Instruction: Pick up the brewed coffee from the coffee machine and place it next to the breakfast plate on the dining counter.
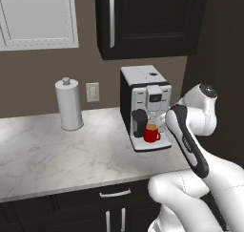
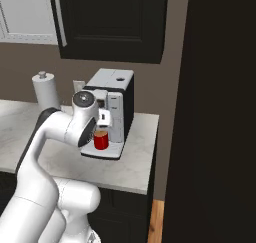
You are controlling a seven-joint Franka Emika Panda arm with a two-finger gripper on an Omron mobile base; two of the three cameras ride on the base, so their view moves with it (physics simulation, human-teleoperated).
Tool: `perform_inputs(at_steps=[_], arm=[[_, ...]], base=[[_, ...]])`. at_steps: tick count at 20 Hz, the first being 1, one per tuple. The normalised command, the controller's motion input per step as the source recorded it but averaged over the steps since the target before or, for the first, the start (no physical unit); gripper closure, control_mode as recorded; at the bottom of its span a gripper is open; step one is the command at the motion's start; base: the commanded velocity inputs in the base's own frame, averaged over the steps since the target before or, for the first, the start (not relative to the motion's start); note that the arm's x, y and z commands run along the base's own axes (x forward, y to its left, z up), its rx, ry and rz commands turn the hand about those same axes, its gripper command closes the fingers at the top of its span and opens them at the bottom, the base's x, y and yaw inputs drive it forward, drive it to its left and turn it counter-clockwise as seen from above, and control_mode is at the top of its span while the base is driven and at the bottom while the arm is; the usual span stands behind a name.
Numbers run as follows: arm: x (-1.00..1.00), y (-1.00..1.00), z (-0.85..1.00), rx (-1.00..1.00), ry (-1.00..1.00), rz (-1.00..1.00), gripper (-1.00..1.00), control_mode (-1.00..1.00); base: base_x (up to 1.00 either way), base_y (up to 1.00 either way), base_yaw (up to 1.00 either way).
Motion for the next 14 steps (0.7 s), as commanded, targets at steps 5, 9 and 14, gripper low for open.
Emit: perform_inputs(at_steps=[5,9,14], arm=[[0.08,-0.29,-0.12,0.13,0.11,0.19,-1.00,-1.00],[0.24,-0.06,-0.15,0.08,0.14,0.20,-1.00,-1.00],[0.40,0.00,-0.23,0.02,0.10,0.17,-1.00,-1.00]], base=[[0.00,0.00,0.00],[0.00,0.00,0.00],[0.00,0.00,0.00]])
